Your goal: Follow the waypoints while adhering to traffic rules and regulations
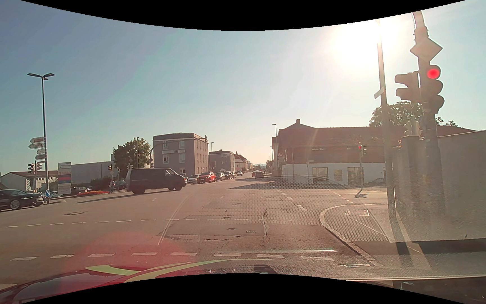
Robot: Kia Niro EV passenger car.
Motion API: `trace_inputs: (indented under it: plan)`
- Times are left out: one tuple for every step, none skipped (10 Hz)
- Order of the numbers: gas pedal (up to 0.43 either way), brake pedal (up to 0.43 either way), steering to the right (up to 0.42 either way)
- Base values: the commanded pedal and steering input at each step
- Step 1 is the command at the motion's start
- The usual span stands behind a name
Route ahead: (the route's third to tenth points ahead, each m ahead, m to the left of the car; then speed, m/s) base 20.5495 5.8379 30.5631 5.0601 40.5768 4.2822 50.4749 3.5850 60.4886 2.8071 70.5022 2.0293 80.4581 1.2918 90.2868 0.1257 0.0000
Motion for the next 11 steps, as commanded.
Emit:
trace_inputs:
  plan:
    - [0.0, 0.268, 0.0]
    - [0.0, 0.268, 0.0]
    - [0.0, 0.268, 0.0]
    - [0.0, 0.268, 0.0]
    - [0.0, 0.268, 0.0]
    - [0.0, 0.268, 0.001]
    - [0.0, 0.268, 0.0]
    - [0.0, 0.268, 0.0]
    - [0.0, 0.268, 0.001]
    - [0.0, 0.268, 0.001]
    - [0.0, 0.268, 0.0]
